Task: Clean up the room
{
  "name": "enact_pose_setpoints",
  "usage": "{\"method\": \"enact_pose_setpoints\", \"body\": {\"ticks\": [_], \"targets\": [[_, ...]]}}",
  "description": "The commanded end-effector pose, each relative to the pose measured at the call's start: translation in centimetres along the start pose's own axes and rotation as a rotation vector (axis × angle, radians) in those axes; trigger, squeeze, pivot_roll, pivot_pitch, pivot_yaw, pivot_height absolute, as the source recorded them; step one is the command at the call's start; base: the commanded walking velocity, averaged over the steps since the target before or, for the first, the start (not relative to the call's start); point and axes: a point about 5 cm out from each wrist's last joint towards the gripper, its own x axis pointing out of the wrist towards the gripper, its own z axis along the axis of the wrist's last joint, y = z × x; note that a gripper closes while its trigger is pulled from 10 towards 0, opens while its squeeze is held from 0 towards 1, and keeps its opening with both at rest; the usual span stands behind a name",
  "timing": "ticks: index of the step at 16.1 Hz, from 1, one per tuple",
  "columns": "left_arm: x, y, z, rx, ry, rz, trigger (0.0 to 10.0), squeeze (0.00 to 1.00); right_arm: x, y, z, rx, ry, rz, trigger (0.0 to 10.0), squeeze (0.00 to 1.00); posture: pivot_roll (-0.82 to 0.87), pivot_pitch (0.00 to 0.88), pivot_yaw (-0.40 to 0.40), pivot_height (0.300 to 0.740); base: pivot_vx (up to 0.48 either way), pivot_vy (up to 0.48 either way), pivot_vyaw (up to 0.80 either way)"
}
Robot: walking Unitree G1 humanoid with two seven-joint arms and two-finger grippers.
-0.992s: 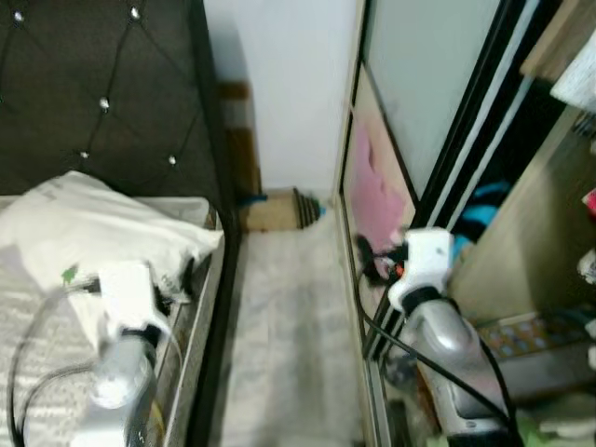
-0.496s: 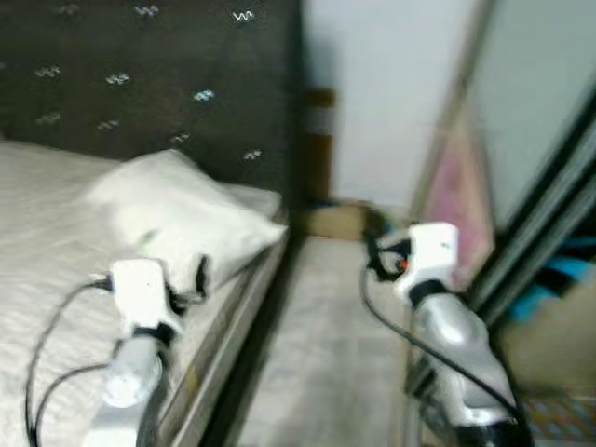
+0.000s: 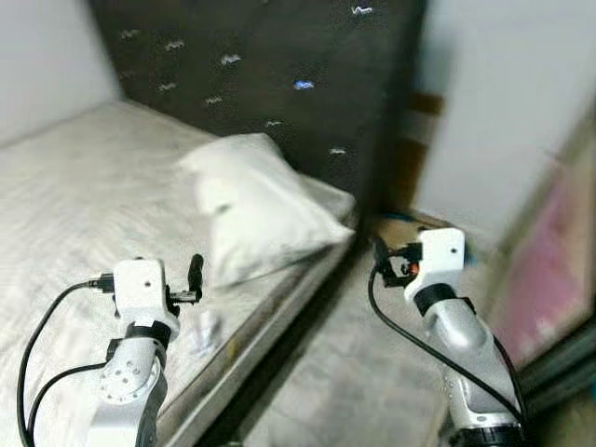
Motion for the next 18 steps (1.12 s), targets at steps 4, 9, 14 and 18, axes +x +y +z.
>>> {"method": "enact_pose_setpoints", "body": {"ticks": [4, 9, 14, 18], "targets": [[0.21, -0.10, 1.15, 0.038, -0.088, -0.037, 10.0, 0.00, 0.68, 0.76, 0.49, 0.007, -0.017, 0.028, 10.0, 0.00, -0.01, 0.000, -0.024, 0.740, 0.000, 0.000, 0.80], [-0.12, 0.32, 0.93, -0.047, -0.070, 0.014, 10.0, 0.00, 0.62, 0.78, 0.48, 0.010, -0.018, 0.027, 10.0, 0.00, -0.01, 0.000, -0.023, 0.740, 0.000, 0.000, 0.80], [-0.16, -0.33, 0.81, -0.031, -0.077, -0.016, 10.0, 0.00, 0.62, 0.69, 0.46, 0.004, -0.020, 0.022, 10.0, 0.00, -0.02, 0.000, -0.025, 0.740, 0.000, 0.000, 0.80], [-0.16, -0.35, 0.82, -0.040, -0.077, -0.018, 10.0, 0.00, 0.64, 0.74, 0.46, 0.001, -0.021, 0.032, 10.0, 0.00, -0.02, 0.000, -0.028, 0.740, 0.000, 0.000, 0.80]]}}
